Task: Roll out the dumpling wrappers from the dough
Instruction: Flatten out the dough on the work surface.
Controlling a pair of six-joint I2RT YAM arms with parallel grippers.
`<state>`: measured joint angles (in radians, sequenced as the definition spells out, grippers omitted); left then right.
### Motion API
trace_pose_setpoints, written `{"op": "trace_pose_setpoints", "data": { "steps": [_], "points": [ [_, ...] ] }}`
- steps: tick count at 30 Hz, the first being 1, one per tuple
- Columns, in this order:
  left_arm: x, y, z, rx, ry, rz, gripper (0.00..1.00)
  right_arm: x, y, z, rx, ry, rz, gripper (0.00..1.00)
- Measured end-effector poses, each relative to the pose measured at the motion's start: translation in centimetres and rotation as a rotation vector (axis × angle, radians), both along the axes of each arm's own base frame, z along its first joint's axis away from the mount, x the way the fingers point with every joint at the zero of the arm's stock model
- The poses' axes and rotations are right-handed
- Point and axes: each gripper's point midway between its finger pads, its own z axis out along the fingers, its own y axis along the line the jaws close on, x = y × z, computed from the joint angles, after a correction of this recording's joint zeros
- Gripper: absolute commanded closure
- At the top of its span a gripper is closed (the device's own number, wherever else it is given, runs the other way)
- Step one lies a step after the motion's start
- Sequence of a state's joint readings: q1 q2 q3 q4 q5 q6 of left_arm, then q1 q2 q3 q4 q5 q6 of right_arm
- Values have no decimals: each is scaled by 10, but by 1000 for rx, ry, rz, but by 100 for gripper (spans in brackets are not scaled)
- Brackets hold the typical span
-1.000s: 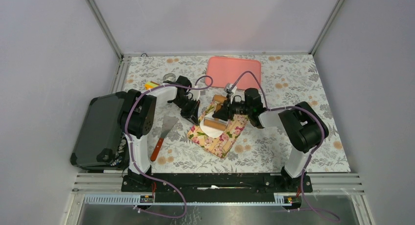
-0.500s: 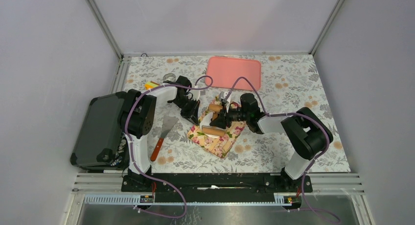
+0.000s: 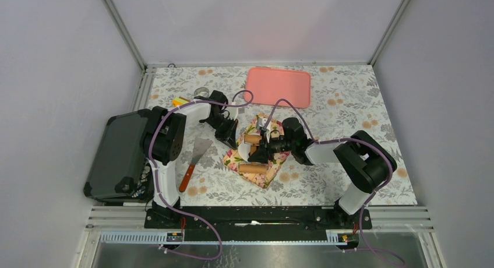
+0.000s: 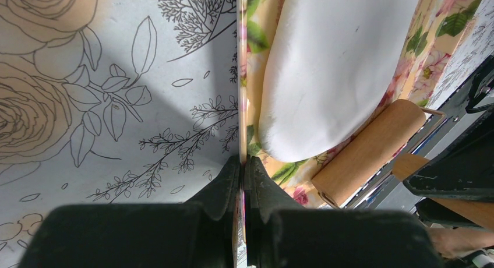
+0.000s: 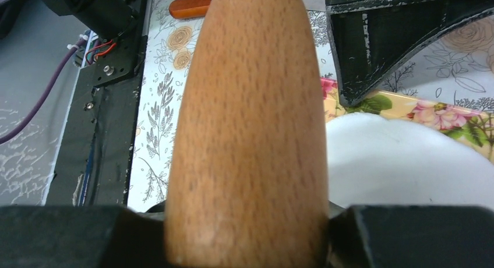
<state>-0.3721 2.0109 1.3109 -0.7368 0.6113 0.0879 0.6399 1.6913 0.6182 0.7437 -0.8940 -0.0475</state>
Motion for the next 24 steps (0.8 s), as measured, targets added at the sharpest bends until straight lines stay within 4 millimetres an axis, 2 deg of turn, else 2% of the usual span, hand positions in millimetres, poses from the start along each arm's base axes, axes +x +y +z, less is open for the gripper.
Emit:
{"op": "trace_pose_setpoints", "data": {
  "steps": [5,8,10,14,16,17,19,22,23,24],
  "points": [
    [0,0,0,-1,1,-1,100,-3,-2,3,2,65,-9,100],
    [0,0,0,-2,1,0,100,7,-8,9,13,131,-64,100],
    [0,0,0,-2,1,0,100,27,-12,23,44,138,-114,100],
    [0,0,0,-2,1,0,100,78,-18,65,133,32,-201,100],
    [0,0,0,-2,1,0,100,93,-21,74,151,-20,-224,100],
    [0,0,0,-2,1,0,100,97,-21,74,154,-40,-230,100],
    [0,0,0,-2,1,0,100,101,-20,59,137,-37,-232,100],
    [0,0,0,-2,1,0,100,96,-24,13,60,30,-246,100],
    [0,0,0,-2,1,0,100,89,-25,7,60,52,-231,100],
    [0,0,0,-3,1,0,100,87,-22,9,65,27,-218,100]
  ]
}}
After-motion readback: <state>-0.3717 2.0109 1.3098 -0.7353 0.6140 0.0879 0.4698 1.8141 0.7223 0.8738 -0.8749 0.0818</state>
